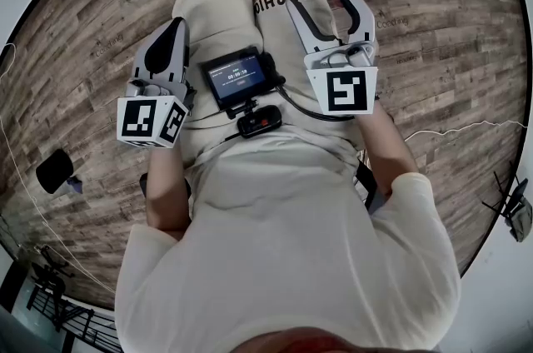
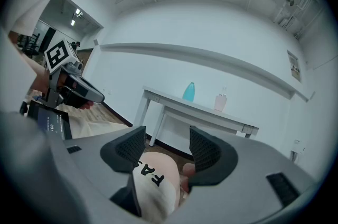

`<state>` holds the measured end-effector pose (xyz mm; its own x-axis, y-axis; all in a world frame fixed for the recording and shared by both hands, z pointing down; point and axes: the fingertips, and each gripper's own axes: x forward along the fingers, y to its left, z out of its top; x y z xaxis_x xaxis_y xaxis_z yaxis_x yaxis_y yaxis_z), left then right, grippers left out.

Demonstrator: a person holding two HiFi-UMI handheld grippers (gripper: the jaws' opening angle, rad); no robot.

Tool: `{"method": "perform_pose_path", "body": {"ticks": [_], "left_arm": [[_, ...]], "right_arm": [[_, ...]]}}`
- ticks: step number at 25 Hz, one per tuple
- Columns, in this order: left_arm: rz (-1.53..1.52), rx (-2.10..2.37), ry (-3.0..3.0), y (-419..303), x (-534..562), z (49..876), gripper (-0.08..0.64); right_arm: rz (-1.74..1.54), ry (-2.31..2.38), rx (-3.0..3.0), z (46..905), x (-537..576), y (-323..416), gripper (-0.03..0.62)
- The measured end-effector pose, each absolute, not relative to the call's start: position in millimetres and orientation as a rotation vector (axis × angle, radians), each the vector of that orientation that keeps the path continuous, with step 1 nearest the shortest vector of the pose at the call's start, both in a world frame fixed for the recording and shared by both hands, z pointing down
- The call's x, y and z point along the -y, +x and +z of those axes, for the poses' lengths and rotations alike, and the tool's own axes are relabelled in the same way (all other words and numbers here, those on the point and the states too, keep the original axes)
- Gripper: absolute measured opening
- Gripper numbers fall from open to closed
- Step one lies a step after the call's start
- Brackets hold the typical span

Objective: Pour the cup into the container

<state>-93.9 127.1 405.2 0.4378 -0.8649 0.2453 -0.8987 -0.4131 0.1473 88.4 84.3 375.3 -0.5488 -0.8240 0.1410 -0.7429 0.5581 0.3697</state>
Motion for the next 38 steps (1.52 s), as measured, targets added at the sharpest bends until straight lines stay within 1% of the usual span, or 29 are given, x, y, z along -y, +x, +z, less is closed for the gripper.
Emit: {"method": "perform_pose_path", "body": {"ticks": [38], "left_arm": [[0.19, 1.525, 2.437, -91.8, -126.8, 405.6, 0.012]], "right_arm": [[-0.393, 1.259, 2.503, 378.0, -87.7, 82.8, 0.27]]}}
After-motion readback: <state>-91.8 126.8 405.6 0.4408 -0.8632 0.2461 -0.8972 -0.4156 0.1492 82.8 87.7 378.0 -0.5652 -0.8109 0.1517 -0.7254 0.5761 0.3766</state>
